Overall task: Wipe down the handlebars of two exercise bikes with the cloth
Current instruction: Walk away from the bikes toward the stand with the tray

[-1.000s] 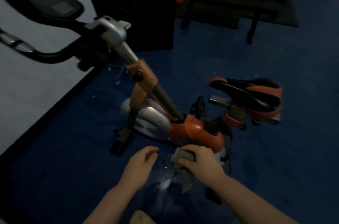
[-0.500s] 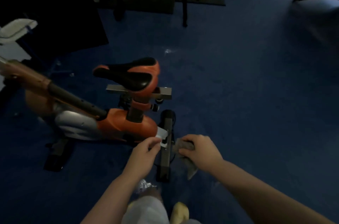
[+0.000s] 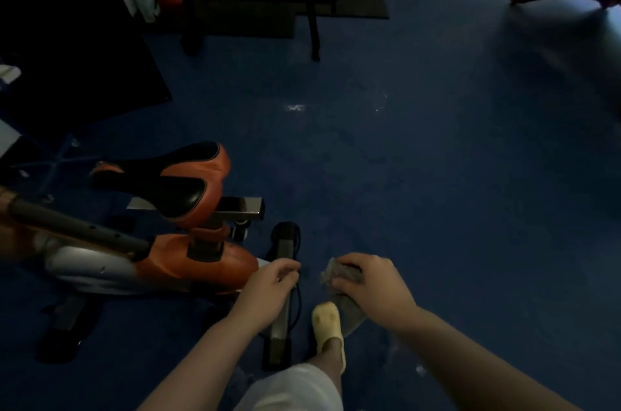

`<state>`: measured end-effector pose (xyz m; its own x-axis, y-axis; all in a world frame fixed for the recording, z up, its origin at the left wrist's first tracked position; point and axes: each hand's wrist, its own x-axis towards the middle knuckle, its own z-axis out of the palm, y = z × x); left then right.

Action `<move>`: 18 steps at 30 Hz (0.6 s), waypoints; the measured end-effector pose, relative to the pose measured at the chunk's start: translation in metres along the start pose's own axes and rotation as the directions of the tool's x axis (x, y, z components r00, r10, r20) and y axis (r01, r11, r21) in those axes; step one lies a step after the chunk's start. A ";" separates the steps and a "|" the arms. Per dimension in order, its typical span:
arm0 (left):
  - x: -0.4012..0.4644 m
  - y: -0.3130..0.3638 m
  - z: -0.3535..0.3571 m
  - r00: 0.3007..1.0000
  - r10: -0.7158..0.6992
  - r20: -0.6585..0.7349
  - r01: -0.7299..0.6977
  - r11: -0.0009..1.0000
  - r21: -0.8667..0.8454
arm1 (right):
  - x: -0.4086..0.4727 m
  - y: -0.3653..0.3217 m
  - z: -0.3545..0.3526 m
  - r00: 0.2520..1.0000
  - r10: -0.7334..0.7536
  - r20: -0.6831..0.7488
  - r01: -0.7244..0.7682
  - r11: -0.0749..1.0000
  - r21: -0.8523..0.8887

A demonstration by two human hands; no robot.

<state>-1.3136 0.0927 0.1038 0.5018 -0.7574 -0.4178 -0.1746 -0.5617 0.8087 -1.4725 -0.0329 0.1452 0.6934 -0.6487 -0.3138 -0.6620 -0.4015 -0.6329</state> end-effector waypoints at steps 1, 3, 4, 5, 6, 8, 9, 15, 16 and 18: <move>0.013 0.006 0.002 1.000 -0.002 -0.002 0.001 1.000 -0.015 | 0.014 0.002 -0.008 1.000 -0.009 0.003 0.009 1.000 -0.008; 0.041 0.018 0.004 0.999 0.005 -0.033 -0.006 0.999 -0.049 | 0.044 0.004 -0.022 1.000 -0.027 0.013 0.027 1.000 -0.011; 0.055 0.025 0.003 0.999 0.003 -0.052 -0.006 0.998 -0.060 | 0.061 0.004 -0.029 0.999 -0.038 0.019 0.039 0.999 -0.016; 0.070 0.030 0.000 0.998 -0.005 -0.070 0.000 0.998 -0.067 | 0.078 0.003 -0.035 0.998 -0.051 0.026 0.051 0.998 -0.023; 0.084 0.036 -0.003 0.996 -0.016 -0.089 0.010 0.997 -0.071 | 0.095 0.002 -0.042 0.997 -0.060 0.038 0.061 0.998 -0.034; 0.108 0.045 -0.009 0.992 -0.040 -0.116 0.031 0.997 -0.077 | 0.127 -0.004 -0.056 0.994 -0.083 0.070 0.088 0.994 -0.059; 0.119 0.049 -0.012 0.991 -0.049 -0.126 0.039 0.996 -0.081 | 0.143 -0.007 -0.063 0.991 -0.101 0.091 0.107 0.992 -0.070; 0.176 0.068 -0.028 0.979 -0.119 -0.163 0.106 0.991 -0.085 | 0.224 -0.025 -0.095 0.968 -0.195 0.160 0.206 0.977 -0.054; 0.185 0.073 -0.032 0.977 -0.118 -0.177 0.103 0.990 -0.092 | 0.235 -0.028 -0.100 0.966 -0.201 0.166 0.211 0.976 -0.046; 0.205 0.083 -0.041 0.973 -0.109 -0.203 0.090 0.991 -0.101 | 0.261 -0.031 -0.108 0.959 -0.211 0.189 0.223 0.974 -0.045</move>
<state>-1.1904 -0.0959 0.1019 0.6795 -0.6078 -0.4109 -0.0419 -0.5913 0.8053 -1.3016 -0.2596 0.1597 0.8584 -0.4152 -0.3013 -0.5028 -0.5647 -0.6544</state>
